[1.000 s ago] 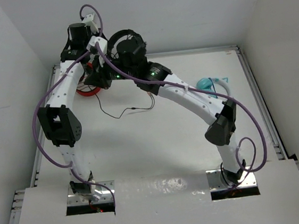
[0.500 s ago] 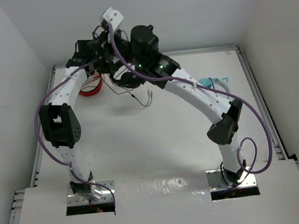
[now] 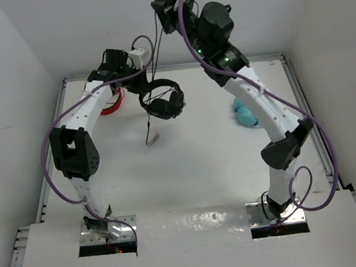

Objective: Wrap the headphones

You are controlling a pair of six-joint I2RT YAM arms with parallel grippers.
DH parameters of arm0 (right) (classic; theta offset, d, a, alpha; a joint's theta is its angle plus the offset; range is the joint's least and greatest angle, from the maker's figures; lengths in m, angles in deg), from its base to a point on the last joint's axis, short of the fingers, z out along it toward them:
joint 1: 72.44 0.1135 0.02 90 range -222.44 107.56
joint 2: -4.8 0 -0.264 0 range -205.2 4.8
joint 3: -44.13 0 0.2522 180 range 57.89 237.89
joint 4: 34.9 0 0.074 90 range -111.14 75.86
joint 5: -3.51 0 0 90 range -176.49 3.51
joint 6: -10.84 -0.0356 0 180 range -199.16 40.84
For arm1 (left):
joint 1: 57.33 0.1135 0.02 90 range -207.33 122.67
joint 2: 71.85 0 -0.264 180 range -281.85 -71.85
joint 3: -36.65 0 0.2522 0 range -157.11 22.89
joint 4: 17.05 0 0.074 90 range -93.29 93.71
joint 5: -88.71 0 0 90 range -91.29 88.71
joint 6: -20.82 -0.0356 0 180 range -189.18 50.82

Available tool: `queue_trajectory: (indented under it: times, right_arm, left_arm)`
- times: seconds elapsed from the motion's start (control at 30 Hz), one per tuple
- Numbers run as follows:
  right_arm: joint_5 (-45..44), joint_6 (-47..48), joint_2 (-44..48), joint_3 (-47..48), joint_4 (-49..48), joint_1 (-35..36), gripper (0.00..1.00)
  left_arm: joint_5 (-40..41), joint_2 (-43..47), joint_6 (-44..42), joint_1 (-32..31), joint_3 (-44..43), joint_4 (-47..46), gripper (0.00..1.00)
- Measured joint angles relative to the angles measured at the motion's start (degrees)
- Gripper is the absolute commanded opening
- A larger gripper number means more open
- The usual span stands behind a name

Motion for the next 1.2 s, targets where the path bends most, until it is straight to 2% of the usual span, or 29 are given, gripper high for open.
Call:
queue_trajectory:
  times: [0.17, 0.3, 0.53, 0.63, 0.83, 1.0, 1.2]
  right_arm:
    - [-0.11, -1.38, 5.7, -2.03, 4.02, -3.78, 0.0]
    - [4.5, -3.8, 10.58, -2.1, 12.94, -6.34, 0.0]
    - [22.4, -13.25, 14.64, -2.36, 20.2, -6.88, 0.0]
    - [28.33, -17.9, 13.77, -2.27, 20.9, -6.91, 0.0]
    - [38.01, -25.0, 8.57, 1.46, 23.15, -7.06, 0.0]
    - [39.1, -23.78, 8.13, 1.25, 28.11, -7.87, 0.0]
    - [34.23, -24.59, 9.27, -0.72, 28.3, -18.36, 0.0]
  left_arm:
    - [4.76, 1.64, -4.57, -1.01, 3.04, 0.31, 0.0]
    - [12.31, 3.58, -4.87, -1.42, 4.39, -3.02, 0.0]
    - [28.2, 5.46, -9.07, -1.88, 3.98, -12.35, 0.0]
    - [34.25, 5.46, -14.19, -2.73, 4.24, -15.47, 0.0]
    - [45.27, 6.45, -25.46, -5.99, 11.15, -25.2, 0.0]
    - [46.23, 6.45, -30.12, -6.73, 11.76, -25.66, 0.0]
    - [37.57, 6.47, -29.11, -6.45, 6.97, -15.78, 0.0]
